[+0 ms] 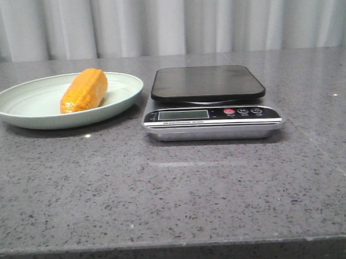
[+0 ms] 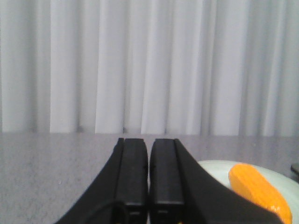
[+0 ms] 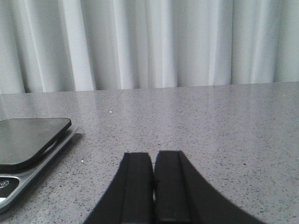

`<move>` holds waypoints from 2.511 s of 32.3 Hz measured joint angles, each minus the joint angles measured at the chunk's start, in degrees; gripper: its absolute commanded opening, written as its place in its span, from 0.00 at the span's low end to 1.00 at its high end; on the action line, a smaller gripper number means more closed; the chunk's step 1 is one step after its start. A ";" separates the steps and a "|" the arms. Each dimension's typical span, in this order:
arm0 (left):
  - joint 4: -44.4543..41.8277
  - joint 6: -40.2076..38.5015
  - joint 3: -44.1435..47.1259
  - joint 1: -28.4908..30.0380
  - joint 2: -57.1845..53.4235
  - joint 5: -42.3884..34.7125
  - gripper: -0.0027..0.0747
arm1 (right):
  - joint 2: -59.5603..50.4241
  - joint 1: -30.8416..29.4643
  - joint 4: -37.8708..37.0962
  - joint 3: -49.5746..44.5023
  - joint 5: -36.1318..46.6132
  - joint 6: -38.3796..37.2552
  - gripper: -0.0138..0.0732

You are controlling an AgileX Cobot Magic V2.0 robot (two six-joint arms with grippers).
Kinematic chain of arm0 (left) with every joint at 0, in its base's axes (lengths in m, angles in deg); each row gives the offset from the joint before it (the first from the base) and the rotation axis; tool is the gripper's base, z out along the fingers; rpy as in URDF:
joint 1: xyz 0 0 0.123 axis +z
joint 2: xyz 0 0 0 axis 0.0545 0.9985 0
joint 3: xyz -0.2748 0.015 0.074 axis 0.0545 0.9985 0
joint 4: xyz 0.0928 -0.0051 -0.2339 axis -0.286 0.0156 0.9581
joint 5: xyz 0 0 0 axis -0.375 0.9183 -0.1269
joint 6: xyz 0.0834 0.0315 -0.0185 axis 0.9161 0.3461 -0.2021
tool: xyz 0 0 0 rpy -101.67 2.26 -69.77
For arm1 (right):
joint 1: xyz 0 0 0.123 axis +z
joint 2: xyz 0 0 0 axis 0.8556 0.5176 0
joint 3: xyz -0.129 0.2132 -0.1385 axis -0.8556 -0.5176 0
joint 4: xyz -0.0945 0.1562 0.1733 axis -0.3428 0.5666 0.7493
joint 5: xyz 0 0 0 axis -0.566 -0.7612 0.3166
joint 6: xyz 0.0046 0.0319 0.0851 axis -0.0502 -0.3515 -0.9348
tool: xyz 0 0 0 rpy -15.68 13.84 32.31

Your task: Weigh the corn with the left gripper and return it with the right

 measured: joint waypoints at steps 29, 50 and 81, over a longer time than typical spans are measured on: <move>9.27 0.00 -33.41 0.00 18.54 37.80 0.20 | 0.00 0.00 0.00 0.00 0.00 0.00 0.35; 5.27 2.57 -42.56 -6.86 35.58 49.11 0.86 | 0.00 0.00 0.00 0.00 0.00 0.00 0.35; 0.33 -13.64 -80.93 -25.34 95.09 61.52 0.86 | 0.00 0.00 0.00 0.00 0.00 0.00 0.35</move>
